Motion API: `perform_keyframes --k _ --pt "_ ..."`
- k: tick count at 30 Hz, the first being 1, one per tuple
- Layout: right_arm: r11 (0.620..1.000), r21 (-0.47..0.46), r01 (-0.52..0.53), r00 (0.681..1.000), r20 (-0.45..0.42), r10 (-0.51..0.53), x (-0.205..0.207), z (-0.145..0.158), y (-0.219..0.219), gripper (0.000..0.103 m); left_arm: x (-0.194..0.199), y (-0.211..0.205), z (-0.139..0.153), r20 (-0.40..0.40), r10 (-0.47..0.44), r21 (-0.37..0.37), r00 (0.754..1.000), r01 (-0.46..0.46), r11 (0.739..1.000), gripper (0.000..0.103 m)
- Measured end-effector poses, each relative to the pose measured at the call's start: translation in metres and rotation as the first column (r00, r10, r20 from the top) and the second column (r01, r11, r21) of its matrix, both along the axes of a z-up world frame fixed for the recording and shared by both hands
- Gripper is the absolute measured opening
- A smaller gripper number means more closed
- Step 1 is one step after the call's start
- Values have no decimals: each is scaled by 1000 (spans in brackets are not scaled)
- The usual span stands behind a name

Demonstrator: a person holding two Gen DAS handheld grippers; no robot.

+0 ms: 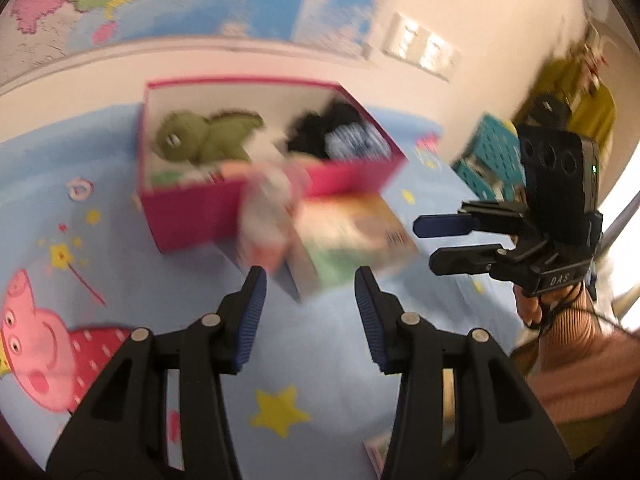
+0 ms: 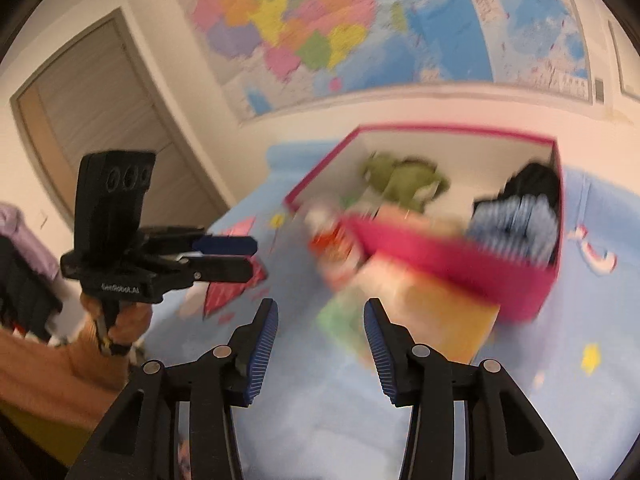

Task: Organize soft objects
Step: 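Move the right tool down to the floral tissue pack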

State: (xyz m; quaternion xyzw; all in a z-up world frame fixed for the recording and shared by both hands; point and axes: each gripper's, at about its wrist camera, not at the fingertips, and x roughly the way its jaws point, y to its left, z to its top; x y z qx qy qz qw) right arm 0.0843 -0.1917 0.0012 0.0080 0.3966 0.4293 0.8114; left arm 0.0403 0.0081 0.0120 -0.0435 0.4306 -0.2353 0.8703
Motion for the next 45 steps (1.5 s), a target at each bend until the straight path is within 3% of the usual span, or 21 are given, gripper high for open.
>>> perform_keyframes --k 10,24,30,34,38,45 --pt "997 -50 -54 991 -127 48 -59 -49 1 46 -61 -18 -38 -94 -77 -30 993 74 997 47" --pt "987 -39 -159 975 -165 151 -89 -62 29 46 -133 0 -59 -168 -102 -88 980 88 992 47" --pt "983 -39 -178 971 -170 169 -92 -64 34 46 -160 -9 -71 -212 -148 -8 966 150 989 47" --pt "982 -34 -185 969 -170 177 -94 -68 33 46 -159 -23 -81 -233 -135 82 963 158 984 47" --pt "982 -32 -184 968 -180 176 -94 -73 34 46 -147 -23 -80 -225 -101 68 969 119 991 47" --pt "991 -39 -127 975 -187 118 -81 -78 24 46 -114 -13 -83 -221 37 55 975 -25 998 47"
